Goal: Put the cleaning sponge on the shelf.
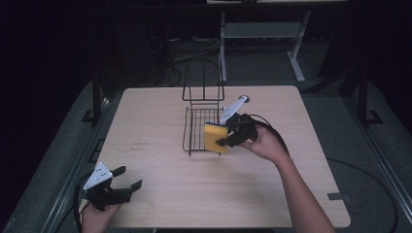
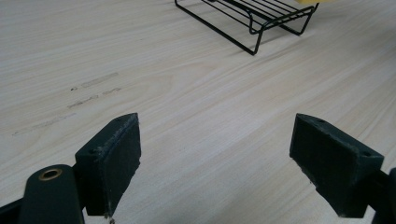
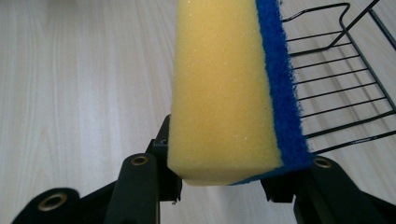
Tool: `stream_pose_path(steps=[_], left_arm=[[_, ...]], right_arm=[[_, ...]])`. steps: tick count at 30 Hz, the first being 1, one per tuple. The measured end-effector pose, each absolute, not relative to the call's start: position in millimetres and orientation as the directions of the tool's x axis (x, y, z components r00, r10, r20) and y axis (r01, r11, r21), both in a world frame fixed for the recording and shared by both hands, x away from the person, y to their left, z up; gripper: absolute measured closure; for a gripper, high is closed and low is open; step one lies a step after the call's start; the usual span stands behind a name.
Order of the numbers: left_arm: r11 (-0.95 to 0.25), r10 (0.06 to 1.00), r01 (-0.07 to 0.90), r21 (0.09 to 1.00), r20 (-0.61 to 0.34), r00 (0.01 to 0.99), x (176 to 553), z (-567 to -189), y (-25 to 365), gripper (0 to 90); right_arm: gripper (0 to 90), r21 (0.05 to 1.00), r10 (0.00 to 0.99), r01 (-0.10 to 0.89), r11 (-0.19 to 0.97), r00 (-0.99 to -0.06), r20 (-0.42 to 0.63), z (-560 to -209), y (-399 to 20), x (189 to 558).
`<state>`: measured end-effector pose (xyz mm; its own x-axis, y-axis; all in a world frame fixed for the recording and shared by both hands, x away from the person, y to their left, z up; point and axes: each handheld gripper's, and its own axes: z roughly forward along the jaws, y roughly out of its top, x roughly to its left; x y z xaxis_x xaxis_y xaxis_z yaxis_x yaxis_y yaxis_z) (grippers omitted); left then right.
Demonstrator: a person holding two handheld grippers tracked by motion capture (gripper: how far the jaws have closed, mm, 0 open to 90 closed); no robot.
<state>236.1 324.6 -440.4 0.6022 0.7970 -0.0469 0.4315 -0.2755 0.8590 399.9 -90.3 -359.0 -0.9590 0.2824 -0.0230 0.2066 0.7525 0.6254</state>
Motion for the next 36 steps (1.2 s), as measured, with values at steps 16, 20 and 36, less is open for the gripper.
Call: stream_pose_path(steps=[16,20,36], left_arm=[[-0.273,0.797,0.433,0.859,-0.049,0.601,236.2,-440.5,324.4,15.9],[-0.274,0.796,0.432,0.859,-0.049,0.603,236.3,-440.4,324.4,15.9],[-0.268,0.798,0.433,0.861,-0.054,0.601,236.6,-440.6,325.0,15.9]], right_arm=[[56.0,0.649,0.282,0.187,0.737,-0.958,-0.045,-363.6,-80.9,424.9],[56.0,0.642,0.294,0.209,0.737,-0.955,-0.026,-365.8,-77.7,428.3],[55.9,0.642,0.328,0.261,0.72,-0.944,0.016,-380.8,-82.5,446.5]])
